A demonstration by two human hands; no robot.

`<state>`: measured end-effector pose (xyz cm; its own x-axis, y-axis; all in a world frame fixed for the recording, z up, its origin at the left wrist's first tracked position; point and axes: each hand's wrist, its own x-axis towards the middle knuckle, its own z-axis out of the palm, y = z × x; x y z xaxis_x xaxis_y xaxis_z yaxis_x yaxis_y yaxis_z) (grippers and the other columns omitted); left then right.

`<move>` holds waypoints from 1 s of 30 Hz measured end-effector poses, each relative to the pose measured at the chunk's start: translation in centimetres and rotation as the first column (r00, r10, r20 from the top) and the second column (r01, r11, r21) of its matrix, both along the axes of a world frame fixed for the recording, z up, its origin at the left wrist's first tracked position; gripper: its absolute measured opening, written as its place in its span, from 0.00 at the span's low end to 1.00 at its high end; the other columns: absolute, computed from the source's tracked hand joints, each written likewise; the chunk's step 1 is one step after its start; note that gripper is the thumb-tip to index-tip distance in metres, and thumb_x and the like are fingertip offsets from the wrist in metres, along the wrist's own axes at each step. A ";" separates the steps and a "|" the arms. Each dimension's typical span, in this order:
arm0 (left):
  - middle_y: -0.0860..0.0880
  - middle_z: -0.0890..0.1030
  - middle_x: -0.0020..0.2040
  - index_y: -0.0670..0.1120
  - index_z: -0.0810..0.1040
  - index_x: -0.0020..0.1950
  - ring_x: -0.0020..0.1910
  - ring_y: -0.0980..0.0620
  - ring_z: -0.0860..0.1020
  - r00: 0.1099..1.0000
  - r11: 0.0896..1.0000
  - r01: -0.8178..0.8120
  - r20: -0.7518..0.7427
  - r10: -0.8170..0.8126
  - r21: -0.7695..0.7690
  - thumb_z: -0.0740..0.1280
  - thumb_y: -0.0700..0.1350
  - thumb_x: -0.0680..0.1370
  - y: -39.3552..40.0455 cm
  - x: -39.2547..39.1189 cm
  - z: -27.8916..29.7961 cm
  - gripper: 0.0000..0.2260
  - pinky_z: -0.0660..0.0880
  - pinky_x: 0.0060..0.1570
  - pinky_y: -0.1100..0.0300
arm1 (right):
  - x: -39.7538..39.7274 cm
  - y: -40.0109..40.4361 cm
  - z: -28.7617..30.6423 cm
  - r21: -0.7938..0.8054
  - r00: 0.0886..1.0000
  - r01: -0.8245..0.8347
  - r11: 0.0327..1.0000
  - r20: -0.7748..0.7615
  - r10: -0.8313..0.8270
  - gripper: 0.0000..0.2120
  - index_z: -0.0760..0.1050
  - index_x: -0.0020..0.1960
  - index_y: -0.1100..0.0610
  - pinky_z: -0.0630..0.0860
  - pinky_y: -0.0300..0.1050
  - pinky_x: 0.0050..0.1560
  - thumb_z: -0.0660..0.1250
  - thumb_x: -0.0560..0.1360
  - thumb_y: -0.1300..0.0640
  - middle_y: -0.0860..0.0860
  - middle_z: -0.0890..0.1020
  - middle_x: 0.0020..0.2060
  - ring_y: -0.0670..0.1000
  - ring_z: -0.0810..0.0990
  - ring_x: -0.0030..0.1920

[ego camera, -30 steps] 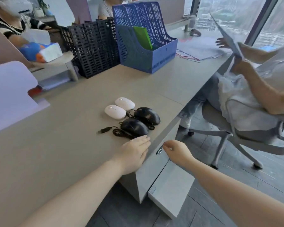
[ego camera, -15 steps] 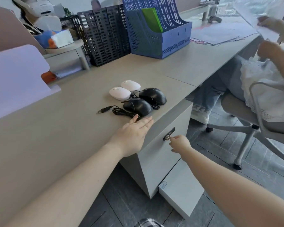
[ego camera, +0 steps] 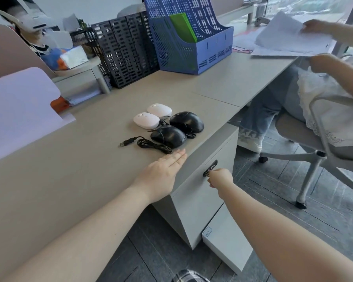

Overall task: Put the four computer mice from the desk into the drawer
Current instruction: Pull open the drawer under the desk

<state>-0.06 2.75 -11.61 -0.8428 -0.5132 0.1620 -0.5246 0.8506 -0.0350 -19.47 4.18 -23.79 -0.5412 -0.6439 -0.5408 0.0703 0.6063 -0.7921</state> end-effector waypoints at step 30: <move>0.45 0.49 0.79 0.40 0.48 0.77 0.77 0.50 0.47 0.958 0.956 -0.287 0.033 0.286 0.055 0.52 0.46 0.82 4.1 -2.0 -0.3 0.26 0.47 0.75 0.56 | -3.7 12.9 6.3 0.452 0.202 -0.522 0.724 -0.759 0.619 0.18 0.71 0.35 0.60 0.66 0.47 0.64 0.52 0.79 0.54 0.54 0.75 0.35 0.56 0.71 0.41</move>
